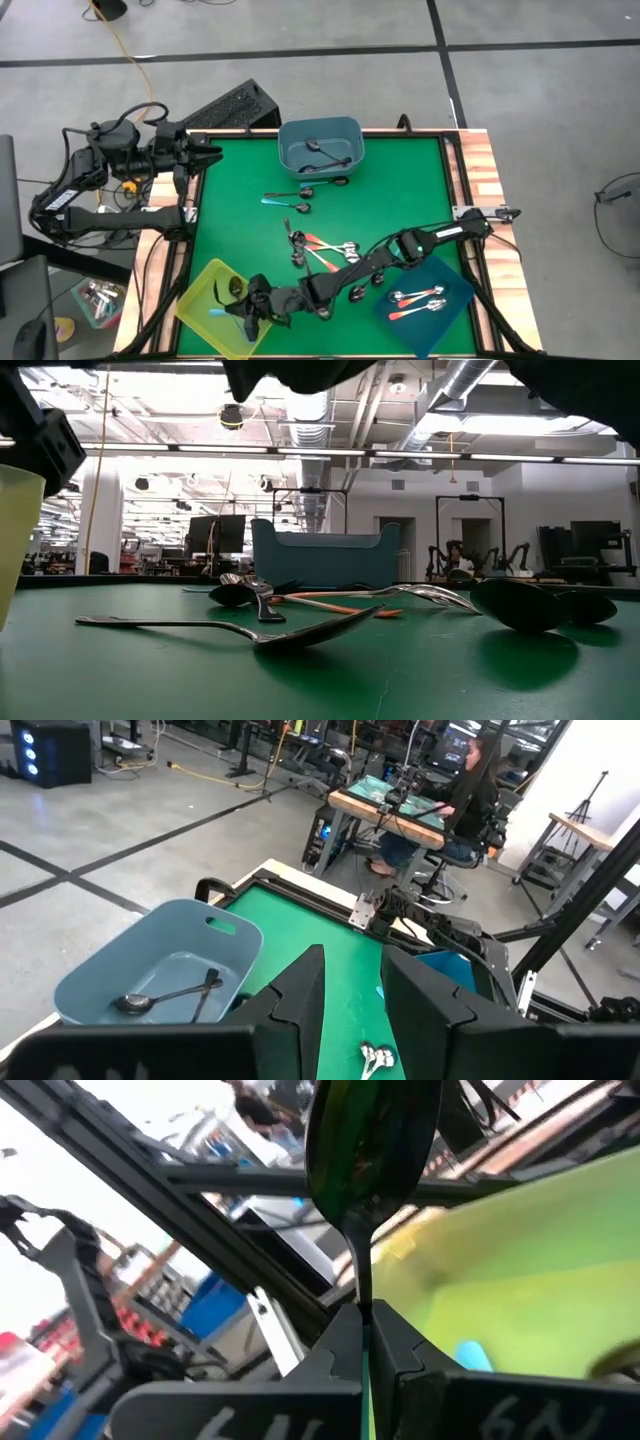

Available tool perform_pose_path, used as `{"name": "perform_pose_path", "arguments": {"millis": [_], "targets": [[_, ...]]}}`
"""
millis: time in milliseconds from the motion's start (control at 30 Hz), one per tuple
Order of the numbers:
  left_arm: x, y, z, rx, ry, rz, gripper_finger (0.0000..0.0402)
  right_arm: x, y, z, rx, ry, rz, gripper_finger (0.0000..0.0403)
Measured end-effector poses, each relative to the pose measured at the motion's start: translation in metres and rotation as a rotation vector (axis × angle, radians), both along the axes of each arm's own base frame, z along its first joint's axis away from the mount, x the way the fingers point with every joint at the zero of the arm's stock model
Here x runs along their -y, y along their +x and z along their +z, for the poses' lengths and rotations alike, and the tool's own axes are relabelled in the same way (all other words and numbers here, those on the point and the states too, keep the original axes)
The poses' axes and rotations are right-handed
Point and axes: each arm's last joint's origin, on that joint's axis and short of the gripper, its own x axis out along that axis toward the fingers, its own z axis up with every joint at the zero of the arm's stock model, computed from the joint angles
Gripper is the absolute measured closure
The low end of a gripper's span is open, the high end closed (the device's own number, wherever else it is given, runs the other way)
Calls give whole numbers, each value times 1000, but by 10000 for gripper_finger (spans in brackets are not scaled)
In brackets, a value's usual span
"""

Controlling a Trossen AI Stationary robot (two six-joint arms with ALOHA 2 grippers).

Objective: Sort silverware by color (type)
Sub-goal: Put the light blue spoon into the yellow bin

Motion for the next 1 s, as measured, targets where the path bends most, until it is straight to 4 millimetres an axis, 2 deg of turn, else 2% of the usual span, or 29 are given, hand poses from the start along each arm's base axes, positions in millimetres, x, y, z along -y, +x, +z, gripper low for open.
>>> {"name": "perform_pose_path", "arguments": {"millis": [300, 500, 667, 1000], "targets": [[0, 0, 0, -2, 7, -1, 315, 11, 4, -5, -49, -16, 27, 394], [-1, 0, 0, -5, 18, 18, 315, 22, 10, 6, -11, -25, 73, 394], [-1, 0, 0, -6, 19, 20, 315, 31, 12, -1, -71, -79, 100, 394], [-1, 0, 0, -6, 19, 20, 315, 43, 14, 1, -119, -142, 138, 394]]}}
